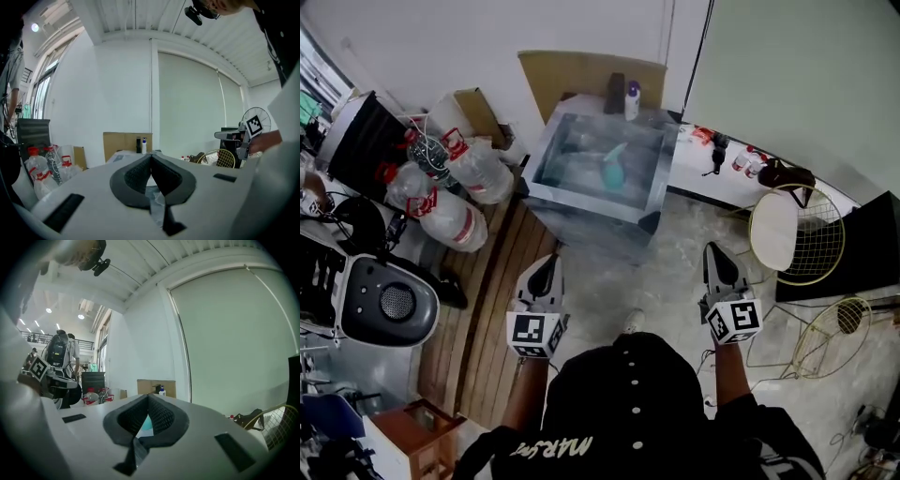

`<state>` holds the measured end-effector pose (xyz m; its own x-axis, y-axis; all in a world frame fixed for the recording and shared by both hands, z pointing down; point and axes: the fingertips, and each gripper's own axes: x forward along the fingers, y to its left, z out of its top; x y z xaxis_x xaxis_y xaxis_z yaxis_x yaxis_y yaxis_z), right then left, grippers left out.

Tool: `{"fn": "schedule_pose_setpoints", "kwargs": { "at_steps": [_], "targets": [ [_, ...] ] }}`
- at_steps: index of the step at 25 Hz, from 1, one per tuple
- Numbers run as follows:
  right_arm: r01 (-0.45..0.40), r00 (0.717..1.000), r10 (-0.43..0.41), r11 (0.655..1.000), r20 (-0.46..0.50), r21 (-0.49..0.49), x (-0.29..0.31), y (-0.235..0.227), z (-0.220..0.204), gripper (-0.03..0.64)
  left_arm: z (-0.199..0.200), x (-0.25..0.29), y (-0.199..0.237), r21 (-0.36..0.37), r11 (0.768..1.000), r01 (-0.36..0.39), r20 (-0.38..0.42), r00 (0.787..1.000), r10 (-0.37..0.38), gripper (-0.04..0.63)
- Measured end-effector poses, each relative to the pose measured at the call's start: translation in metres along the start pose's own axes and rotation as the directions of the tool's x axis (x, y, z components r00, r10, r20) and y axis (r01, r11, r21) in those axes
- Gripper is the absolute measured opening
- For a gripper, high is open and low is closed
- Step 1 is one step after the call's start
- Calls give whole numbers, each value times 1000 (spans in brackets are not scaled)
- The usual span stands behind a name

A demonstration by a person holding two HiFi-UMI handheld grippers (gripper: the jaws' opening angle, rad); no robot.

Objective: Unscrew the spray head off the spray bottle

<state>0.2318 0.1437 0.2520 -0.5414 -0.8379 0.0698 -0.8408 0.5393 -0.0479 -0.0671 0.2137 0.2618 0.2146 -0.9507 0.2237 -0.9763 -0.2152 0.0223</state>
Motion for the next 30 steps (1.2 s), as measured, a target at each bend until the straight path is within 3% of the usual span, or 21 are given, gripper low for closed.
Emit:
{"fn": "schedule_pose_setpoints", "kwargs": {
  "at_steps": [12,21,30],
  "targets": [
    [-49,999,49,999,-19,14,47,-44,-3,12,3,51,-12,0,1000,-31,-24,999,31,25],
    [-52,998,53,998,-26,27,80,-54,-13,12,-4,90,4,-21,1000,-23,-49,999,22,25],
    [-28,999,28,1000,-17,-1,143,-67,-8,12,4,153,40,-13,1000,14,-24,1000,-15,25]
  ]
}}
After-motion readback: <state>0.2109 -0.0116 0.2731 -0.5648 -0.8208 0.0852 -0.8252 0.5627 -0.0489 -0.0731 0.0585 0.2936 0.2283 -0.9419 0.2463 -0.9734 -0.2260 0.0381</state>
